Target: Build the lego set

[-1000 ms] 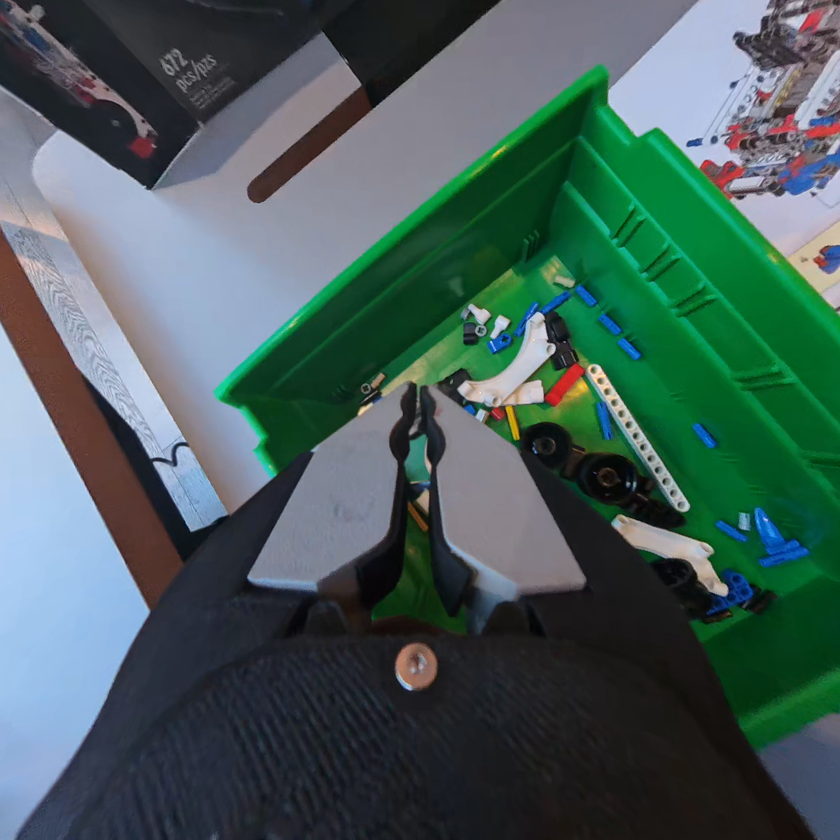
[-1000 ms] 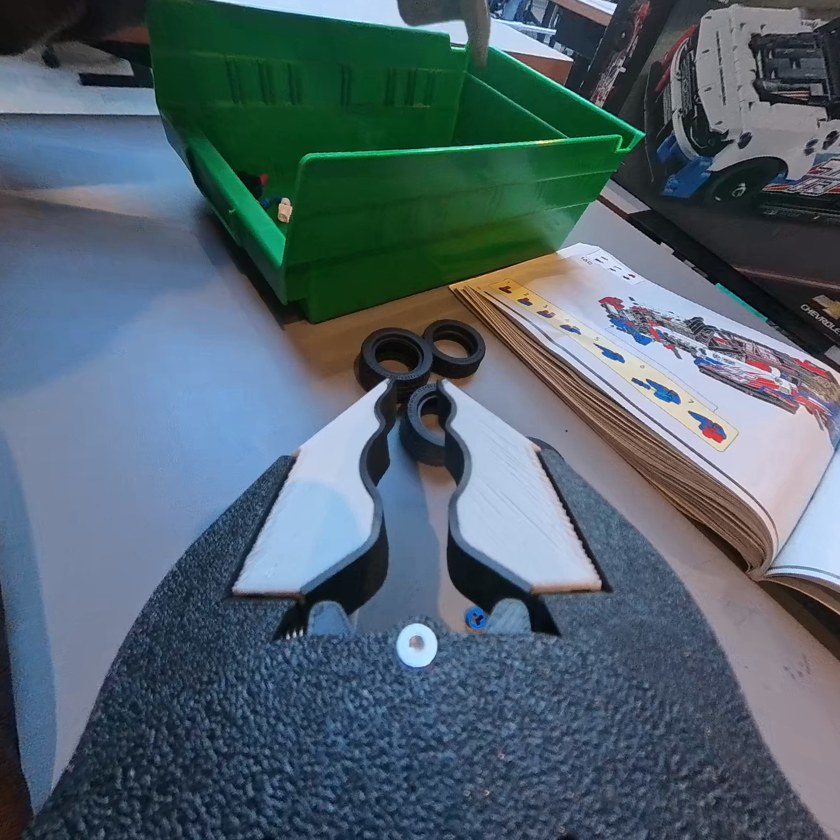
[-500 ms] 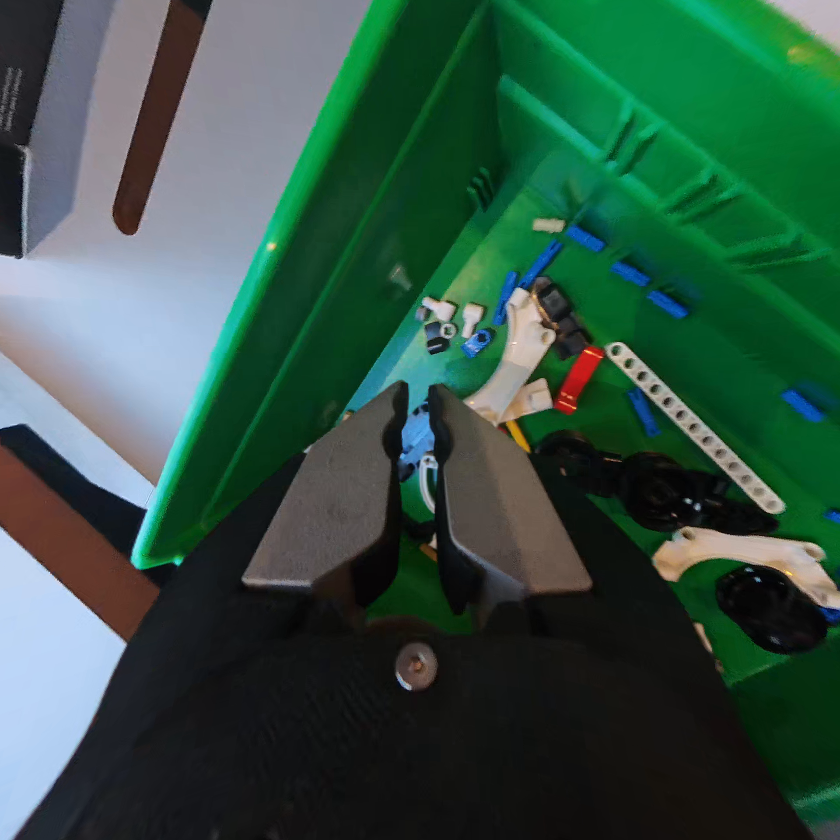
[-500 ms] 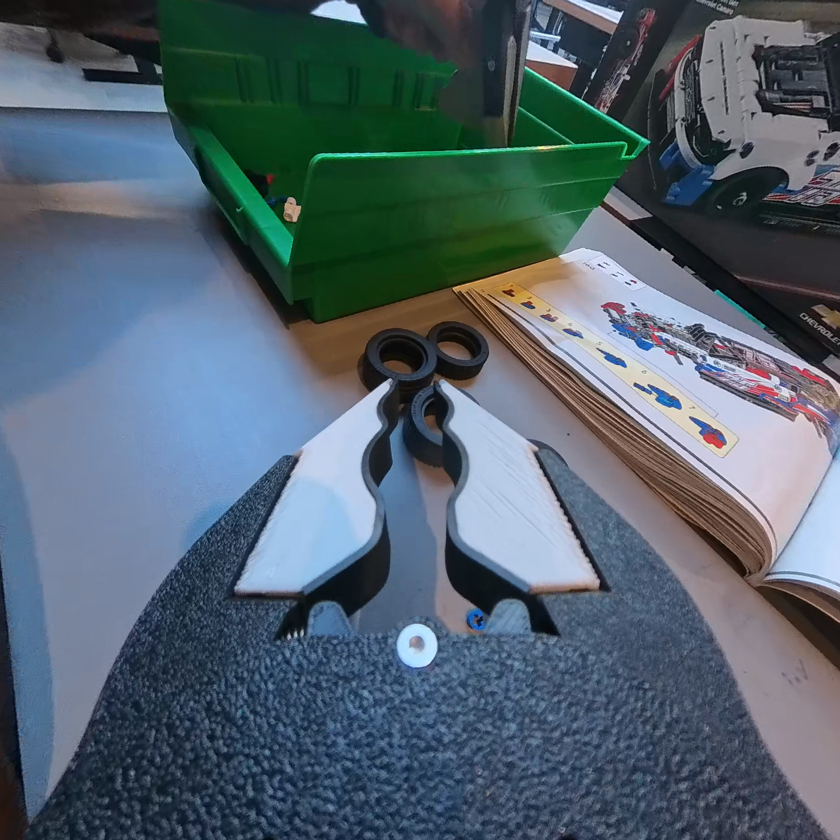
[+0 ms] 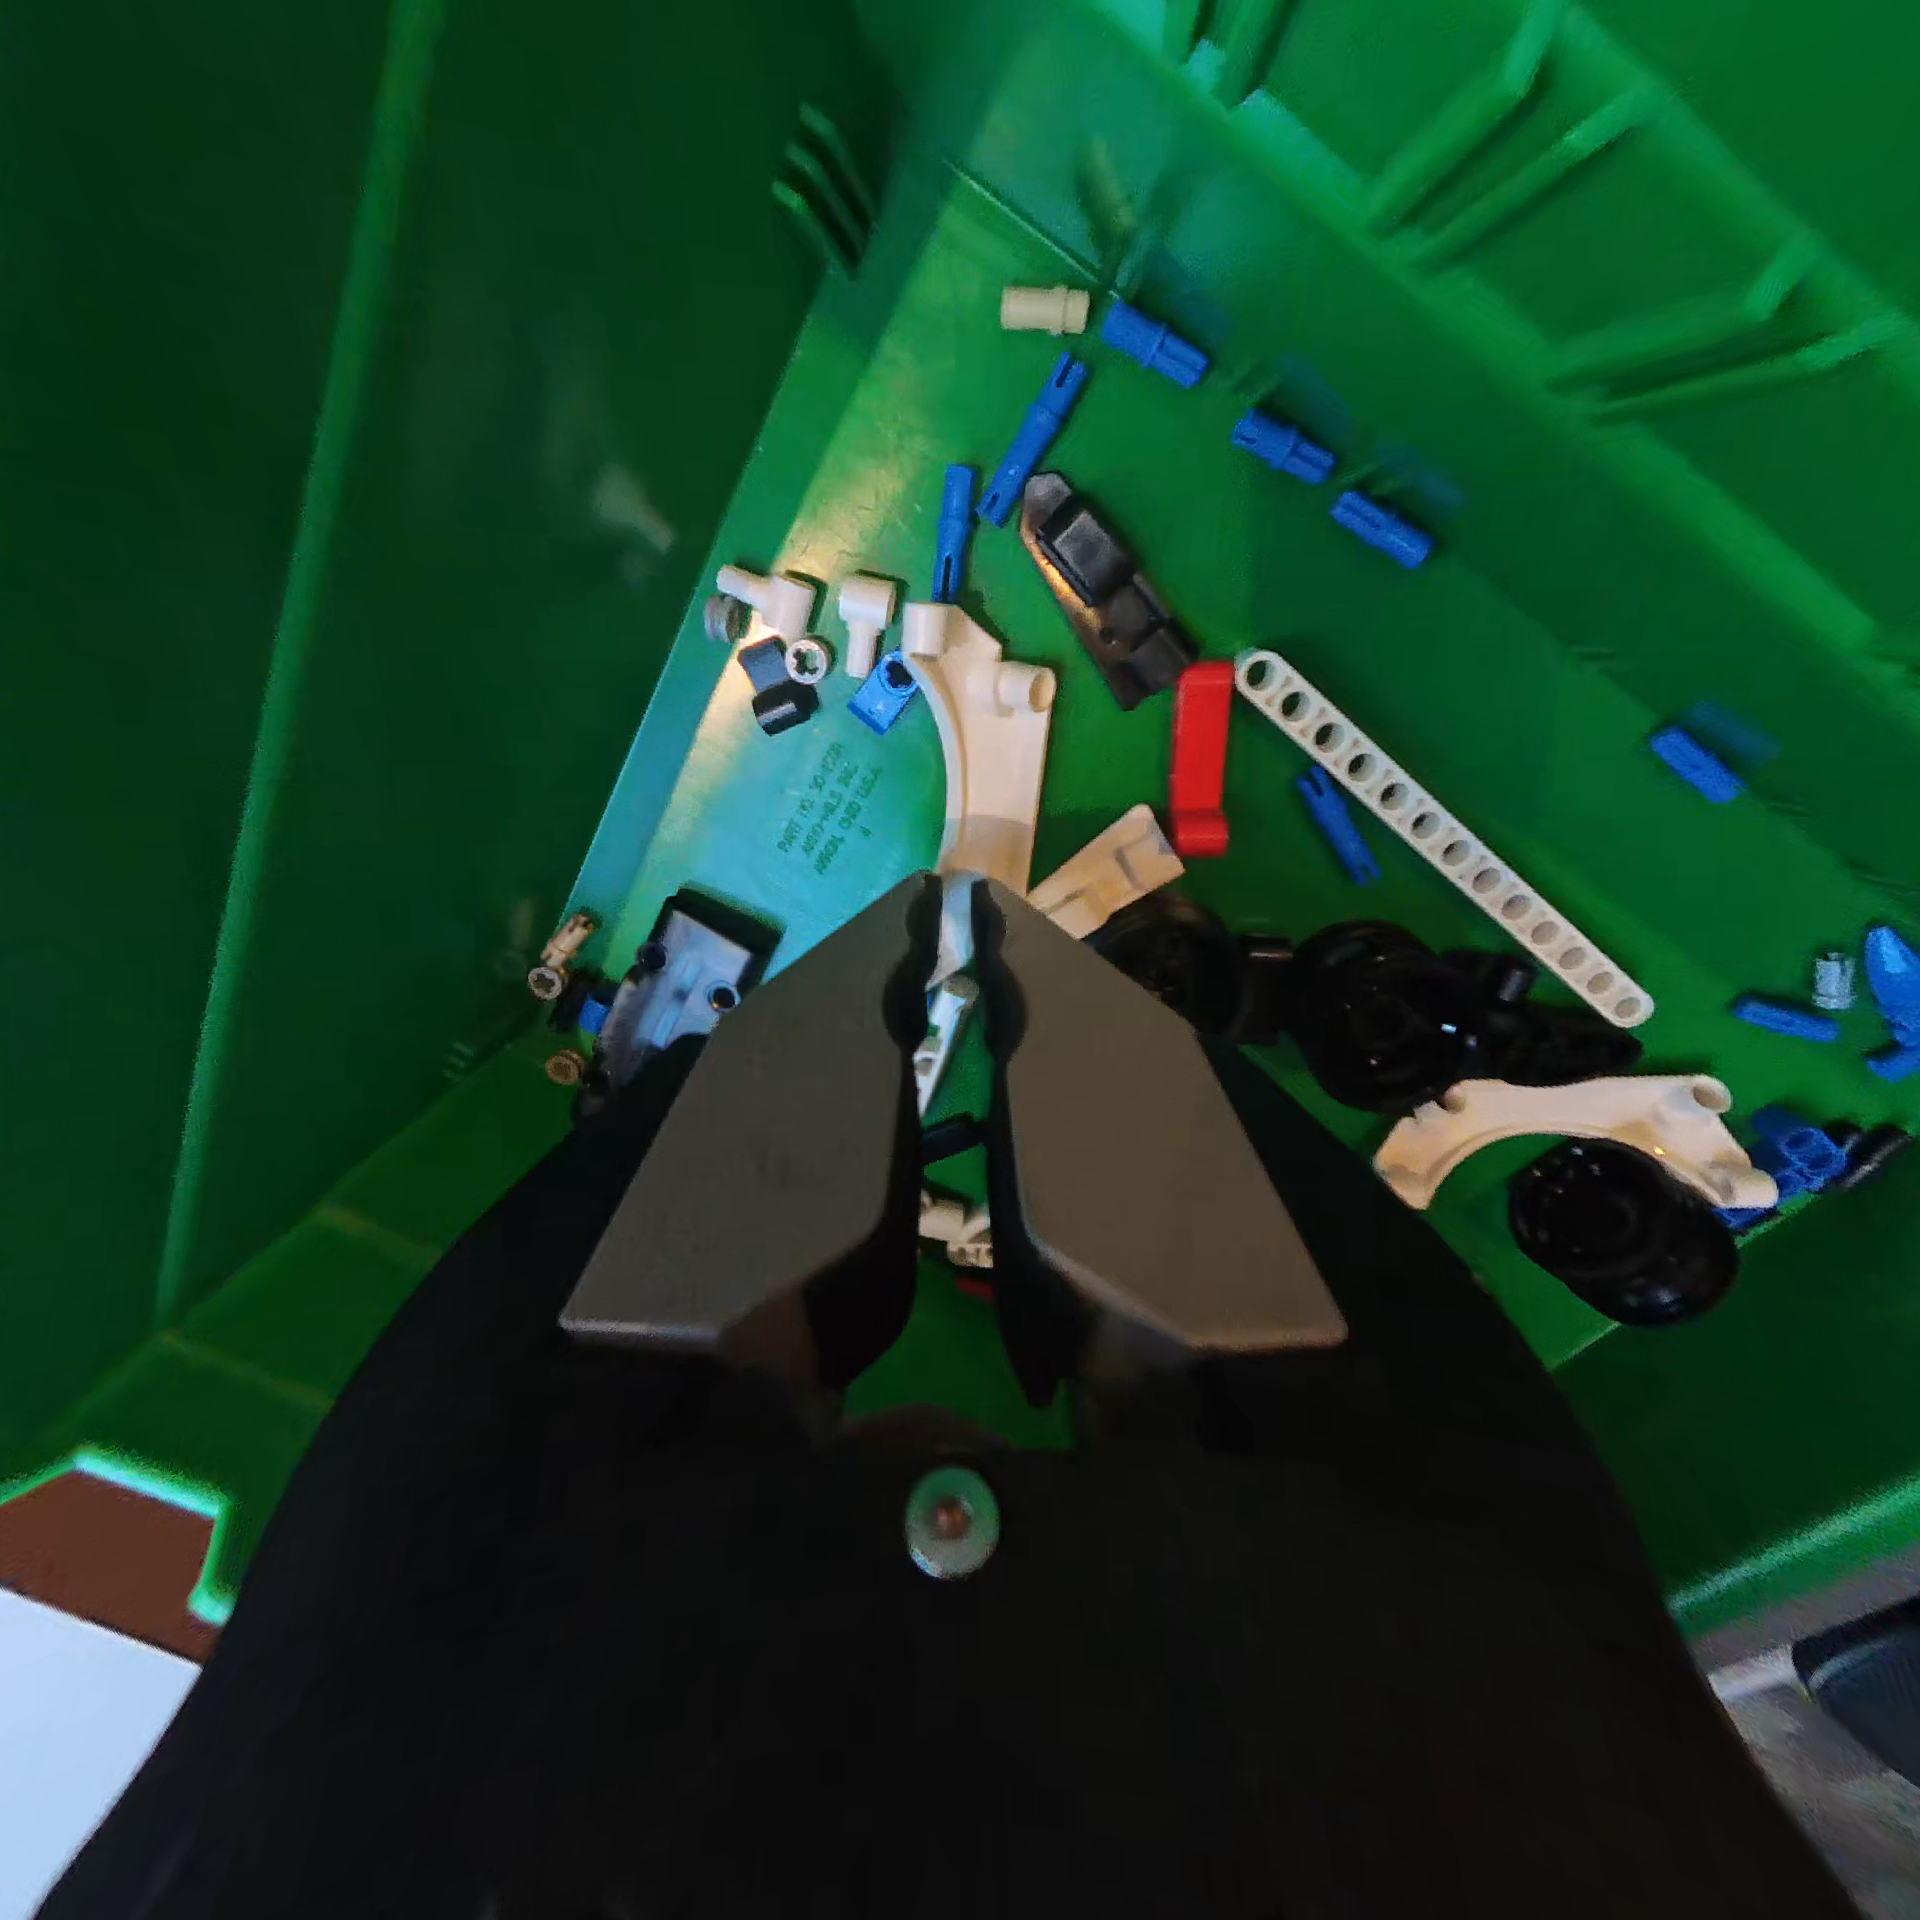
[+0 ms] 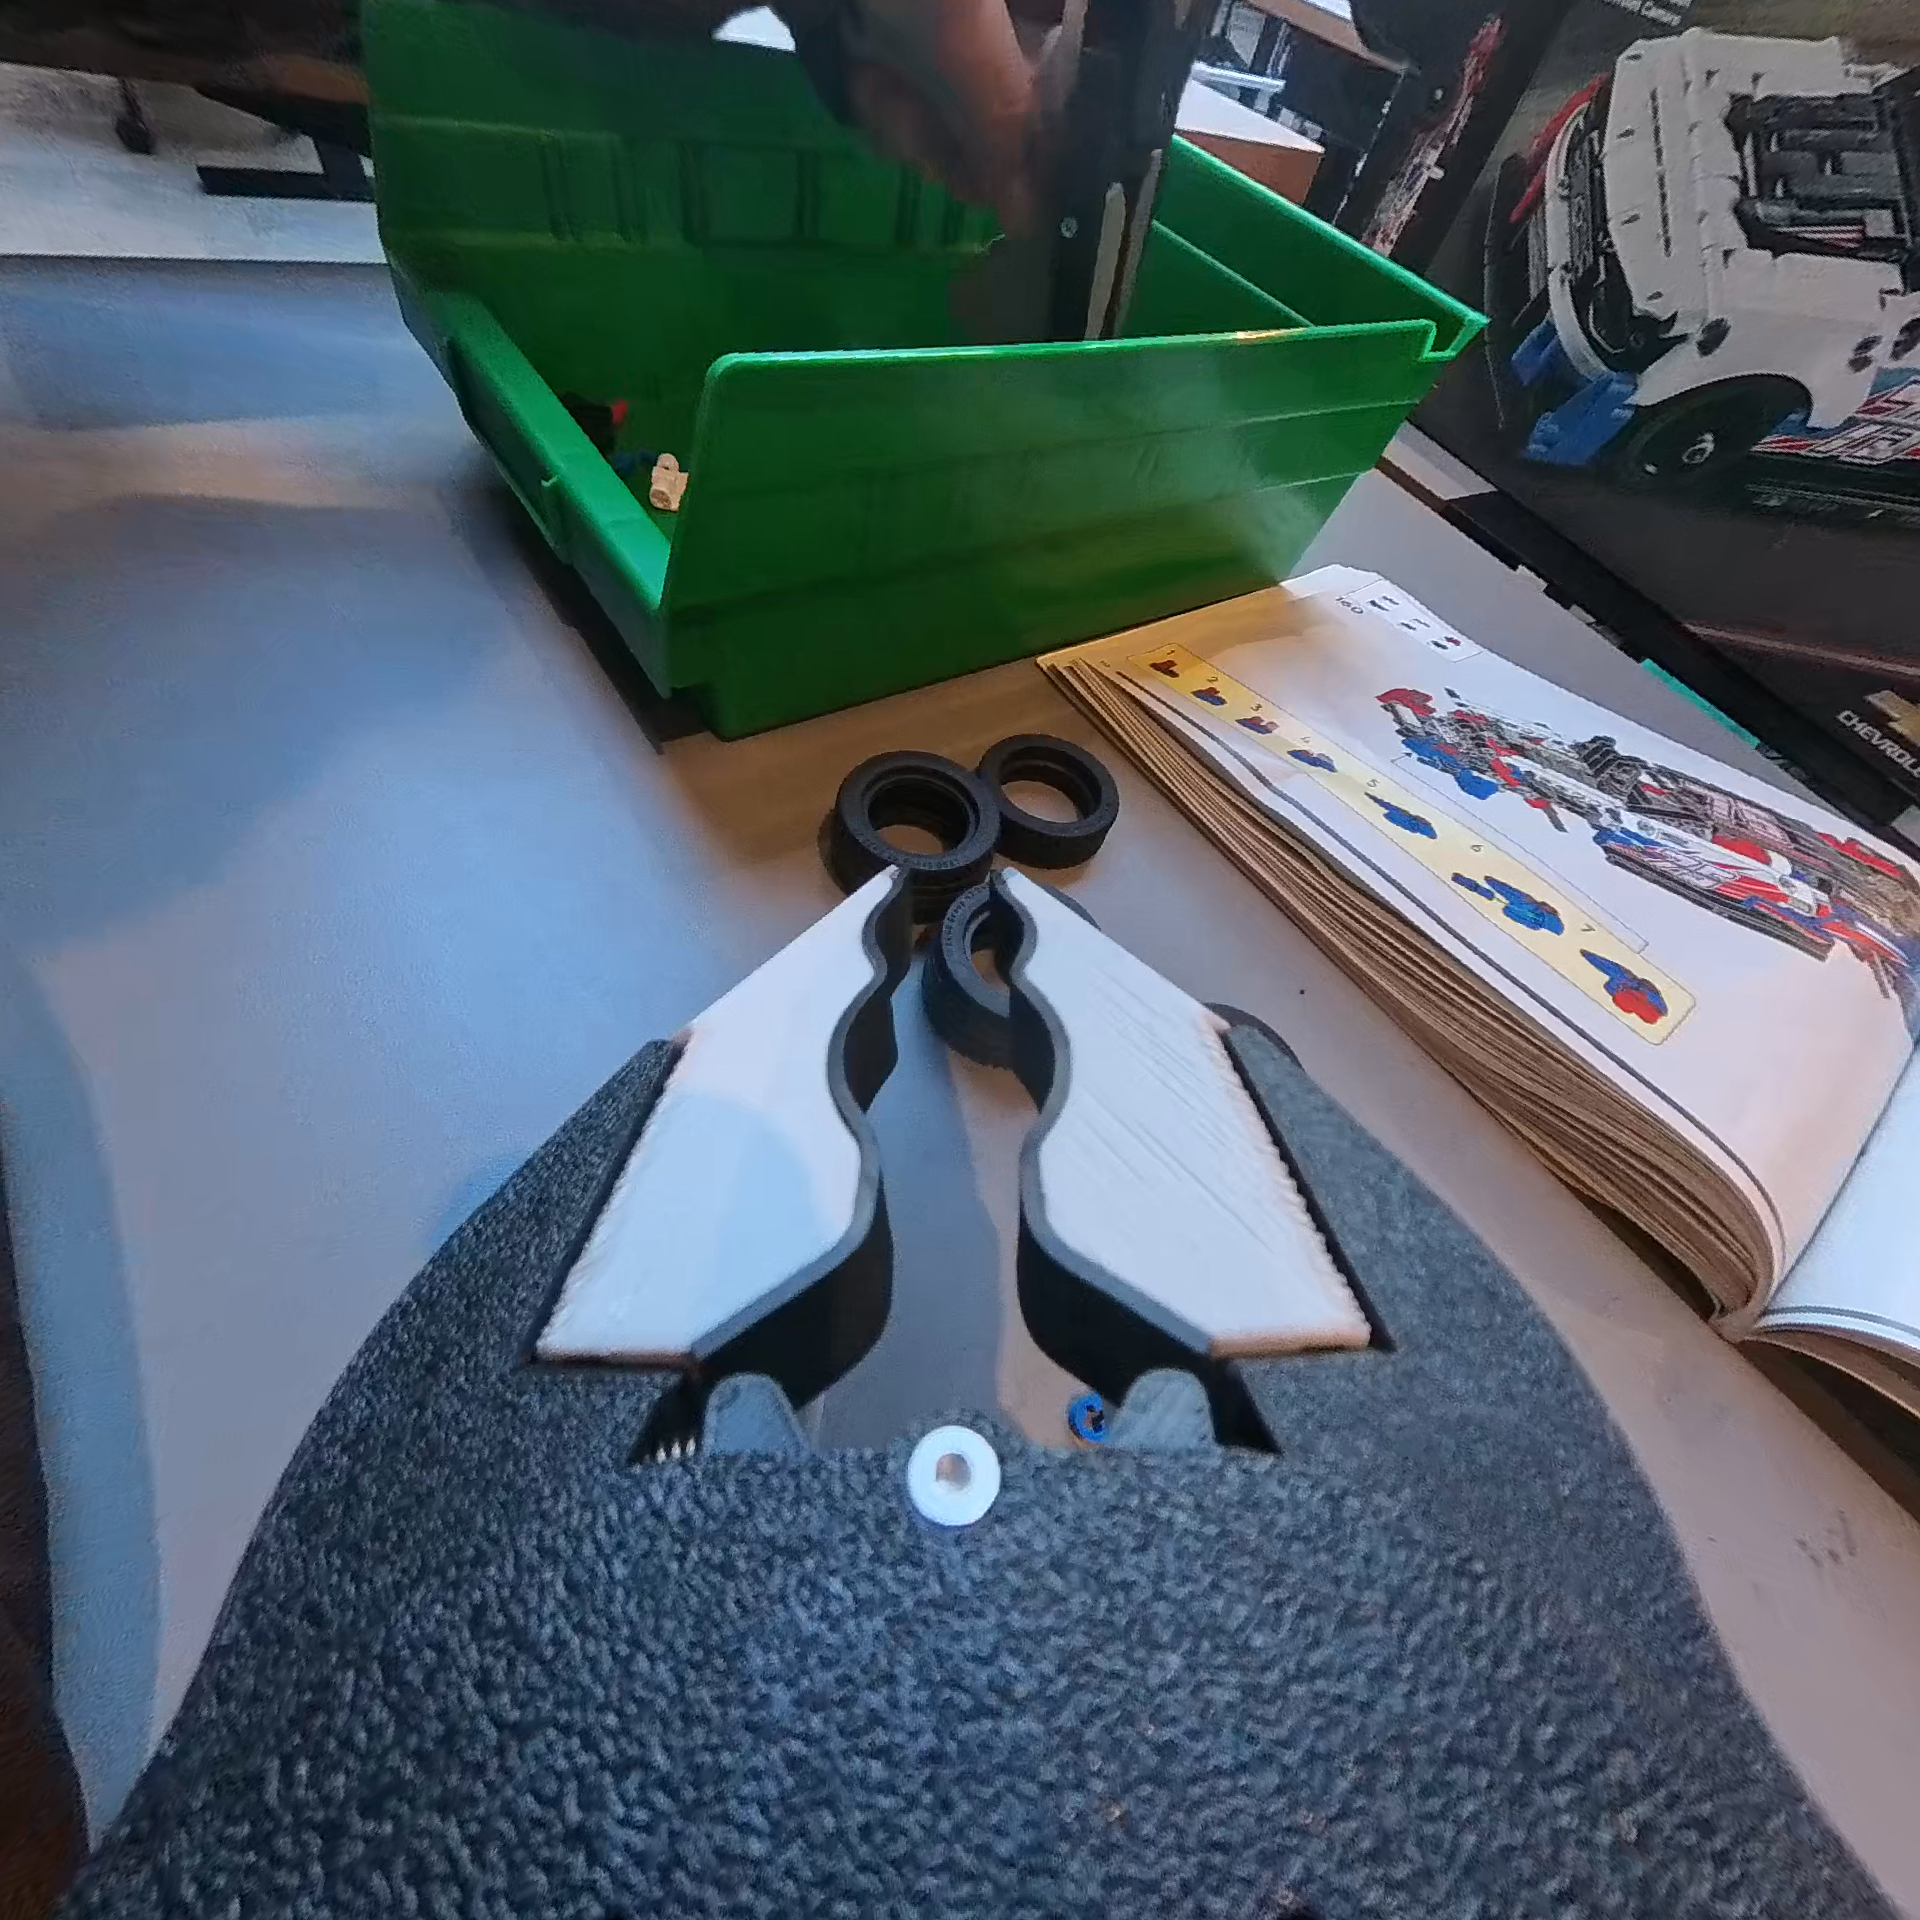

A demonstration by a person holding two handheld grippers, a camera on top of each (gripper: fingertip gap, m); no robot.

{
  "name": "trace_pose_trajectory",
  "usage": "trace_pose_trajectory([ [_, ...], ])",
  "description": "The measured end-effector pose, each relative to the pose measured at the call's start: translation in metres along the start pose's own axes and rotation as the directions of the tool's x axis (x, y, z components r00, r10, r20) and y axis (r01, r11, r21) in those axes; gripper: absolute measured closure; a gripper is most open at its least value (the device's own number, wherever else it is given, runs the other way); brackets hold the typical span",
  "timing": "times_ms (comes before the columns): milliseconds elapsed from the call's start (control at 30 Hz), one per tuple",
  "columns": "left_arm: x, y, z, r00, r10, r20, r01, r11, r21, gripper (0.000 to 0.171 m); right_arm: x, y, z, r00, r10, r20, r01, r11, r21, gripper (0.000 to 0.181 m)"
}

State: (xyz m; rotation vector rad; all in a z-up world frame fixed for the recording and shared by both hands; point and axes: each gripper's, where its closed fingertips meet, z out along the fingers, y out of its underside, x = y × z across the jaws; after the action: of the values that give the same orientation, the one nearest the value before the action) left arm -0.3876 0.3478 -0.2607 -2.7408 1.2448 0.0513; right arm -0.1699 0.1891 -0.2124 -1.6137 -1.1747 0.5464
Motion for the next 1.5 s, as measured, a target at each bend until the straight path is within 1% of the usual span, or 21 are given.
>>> trace_pose_trajectory([
  [67, 0.002, 0.0, -0.004, 1.0, -0.004, 0.006, 0.004, 1.0, 0.018, 0.169, 0.0, 0.0, 0.0, 1.0, -0.002, 0.001, 0.002, 1.0, 0.002, 0.167],
  [133, -0.001, -0.003, -0.013, 0.999, -0.018, 0.031, 0.016, 0.998, 0.059, 0.169, -0.001, 0.0, 0.0, 1.0, -0.003, 0.004, 0.003, 1.0, 0.002, 0.167],
  [267, -0.016, -0.004, -0.037, 0.993, -0.08, 0.089, 0.066, 0.987, 0.147, 0.166, -0.001, -0.001, 0.0, 1.0, -0.002, 0.008, 0.002, 1.0, 0.005, 0.167],
  [333, -0.025, -0.001, -0.047, 0.988, -0.112, 0.11, 0.092, 0.981, 0.17, 0.162, -0.001, -0.001, -0.001, 1.0, -0.002, 0.008, 0.002, 1.0, 0.007, 0.167],
  [433, -0.043, 0.004, -0.065, 0.97, -0.18, 0.16, 0.142, 0.964, 0.226, 0.157, -0.001, -0.001, -0.001, 1.0, -0.002, 0.008, 0.002, 1.0, 0.007, 0.167],
  [533, -0.068, 0.011, -0.085, 0.931, -0.29, 0.222, 0.227, 0.936, 0.271, 0.157, -0.002, -0.001, 0.0, 1.0, -0.004, 0.009, 0.004, 1.0, 0.005, 0.167],
  [600, -0.071, 0.015, -0.088, 0.925, -0.321, 0.205, 0.264, 0.928, 0.261, 0.15, -0.002, 0.0, 0.0, 1.0, -0.008, 0.01, 0.008, 1.0, 0.002, 0.167],
  [633, -0.071, 0.016, -0.088, 0.924, -0.324, 0.204, 0.269, 0.929, 0.255, 0.147, -0.002, 0.0, 0.0, 1.0, -0.01, 0.009, 0.01, 1.0, 0.001, 0.167],
  [733, -0.068, 0.017, -0.083, 0.932, -0.298, 0.208, 0.248, 0.94, 0.235, 0.146, -0.003, 0.0, 0.0, 1.0, -0.014, 0.006, 0.014, 1.0, -0.001, 0.167],
  [767, -0.065, 0.017, -0.08, 0.937, -0.285, 0.201, 0.239, 0.945, 0.225, 0.143, -0.003, 0.0, 0.0, 1.0, -0.015, 0.005, 0.015, 1.0, -0.003, 0.167],
  [1033, -0.029, 0.016, -0.052, 0.987, -0.131, 0.089, 0.121, 0.986, 0.112, 0.142, -0.004, 0.003, 0.002, 1.0, -0.025, 0.001, 0.025, 1.0, -0.019, 0.169],
  [1167, -0.023, 0.016, -0.034, 0.995, -0.062, 0.074, 0.058, 0.997, 0.052, 0.139, -0.004, 0.004, 0.003, 0.999, -0.033, 0.001, 0.033, 0.999, -0.031, 0.17],
  [1267, -0.014, 0.016, -0.018, 0.999, -0.026, 0.028, 0.026, 1.0, -0.004, 0.14, -0.005, 0.005, 0.004, 0.999, -0.036, 0.0, 0.036, 0.999, -0.038, 0.171],
  [1333, -0.018, 0.015, -0.008, 0.998, 0.007, 0.062, -0.005, 0.999, -0.035, 0.14, -0.005, 0.005, 0.004, 0.999, -0.036, -0.001, 0.036, 0.999, -0.04, 0.171],
  [1400, -0.03, 0.017, -0.003, 0.987, 0.038, 0.158, -0.027, 0.997, -0.071, 0.144, -0.004, 0.006, 0.004, 0.999, -0.034, 0.0, 0.034, 0.999, -0.04, 0.172],
  [1467, -0.038, 0.012, -0.007, 0.972, 0.035, 0.234, -0.028, 0.999, -0.036, 0.149, -0.004, 0.005, 0.004, 0.999, -0.032, 0.001, 0.032, 0.999, -0.04, 0.172],
  [1500, -0.038, 0.008, -0.012, 0.969, 0.024, 0.244, -0.024, 1.0, -0.001, 0.149, -0.004, 0.005, 0.004, 1.0, -0.03, 0.001, 0.03, 0.999, -0.04, 0.172],
])
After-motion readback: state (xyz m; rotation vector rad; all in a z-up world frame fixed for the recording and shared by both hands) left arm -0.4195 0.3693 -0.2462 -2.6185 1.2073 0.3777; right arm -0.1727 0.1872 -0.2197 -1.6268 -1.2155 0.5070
